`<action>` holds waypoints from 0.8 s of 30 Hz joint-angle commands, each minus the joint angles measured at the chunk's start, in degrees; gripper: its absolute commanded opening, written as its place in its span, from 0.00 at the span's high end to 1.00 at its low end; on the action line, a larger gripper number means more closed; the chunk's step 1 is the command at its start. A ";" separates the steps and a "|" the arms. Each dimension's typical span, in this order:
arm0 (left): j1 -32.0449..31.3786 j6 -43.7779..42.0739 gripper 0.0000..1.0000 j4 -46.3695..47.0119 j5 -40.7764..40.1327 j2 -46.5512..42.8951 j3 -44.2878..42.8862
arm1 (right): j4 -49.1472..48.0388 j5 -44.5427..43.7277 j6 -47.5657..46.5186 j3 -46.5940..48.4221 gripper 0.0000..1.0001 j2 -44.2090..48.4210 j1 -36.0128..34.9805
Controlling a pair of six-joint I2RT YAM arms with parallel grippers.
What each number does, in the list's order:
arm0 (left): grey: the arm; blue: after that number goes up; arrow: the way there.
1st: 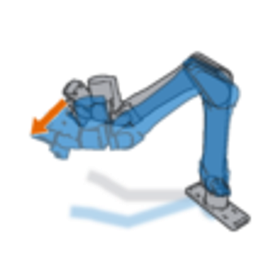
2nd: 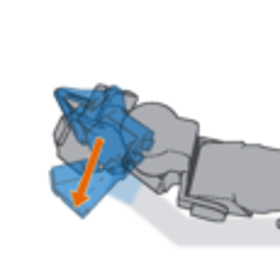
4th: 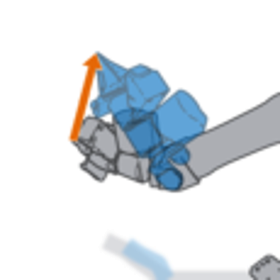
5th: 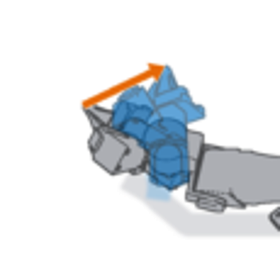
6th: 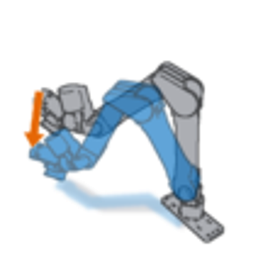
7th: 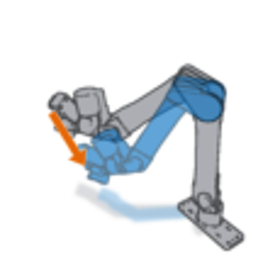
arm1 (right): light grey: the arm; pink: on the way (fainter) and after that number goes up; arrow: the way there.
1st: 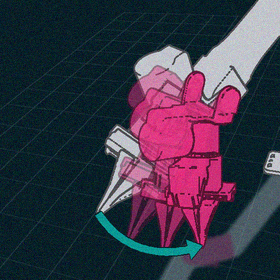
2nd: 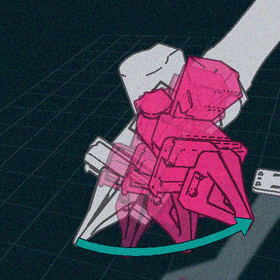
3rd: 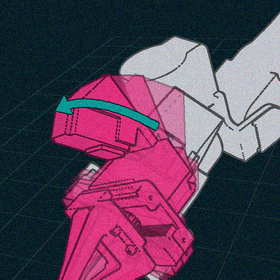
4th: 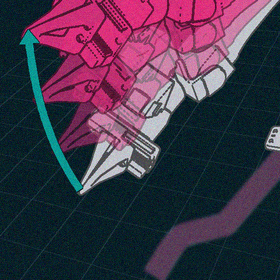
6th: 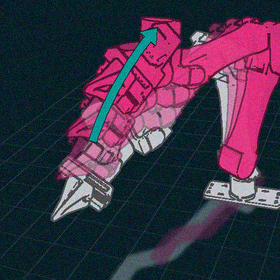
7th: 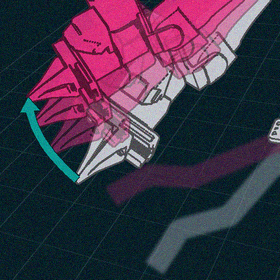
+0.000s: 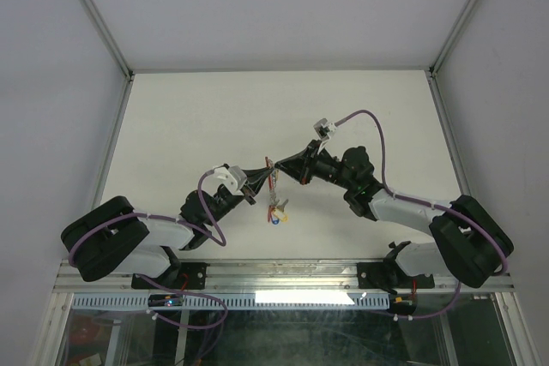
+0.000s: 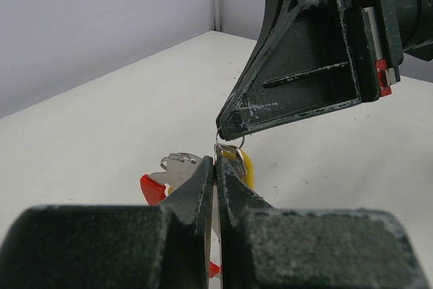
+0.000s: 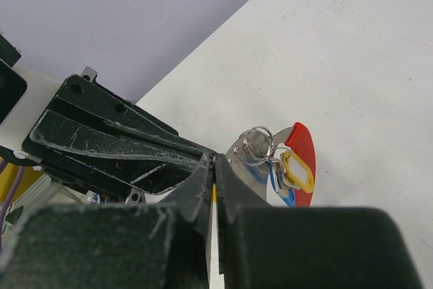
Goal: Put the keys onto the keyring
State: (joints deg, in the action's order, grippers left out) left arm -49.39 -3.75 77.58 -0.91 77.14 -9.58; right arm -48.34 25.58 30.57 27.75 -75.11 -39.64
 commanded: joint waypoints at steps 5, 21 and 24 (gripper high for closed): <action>0.59 0.32 1.00 3.62 1.83 -1.01 -0.70 | -1.30 -2.36 0.11 2.84 1.00 -0.28 -0.35; 0.57 -0.27 1.00 3.70 2.35 -0.86 -0.61 | 1.38 -5.46 2.88 2.94 1.00 -0.73 -0.35; 0.60 -0.31 1.00 3.73 2.56 -0.69 -0.69 | 1.21 -5.48 4.50 3.02 1.00 -1.37 -0.40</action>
State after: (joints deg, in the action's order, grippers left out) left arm -49.39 -3.90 77.56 -0.91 77.14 -9.58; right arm -45.52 22.46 32.93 28.08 -75.75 -39.77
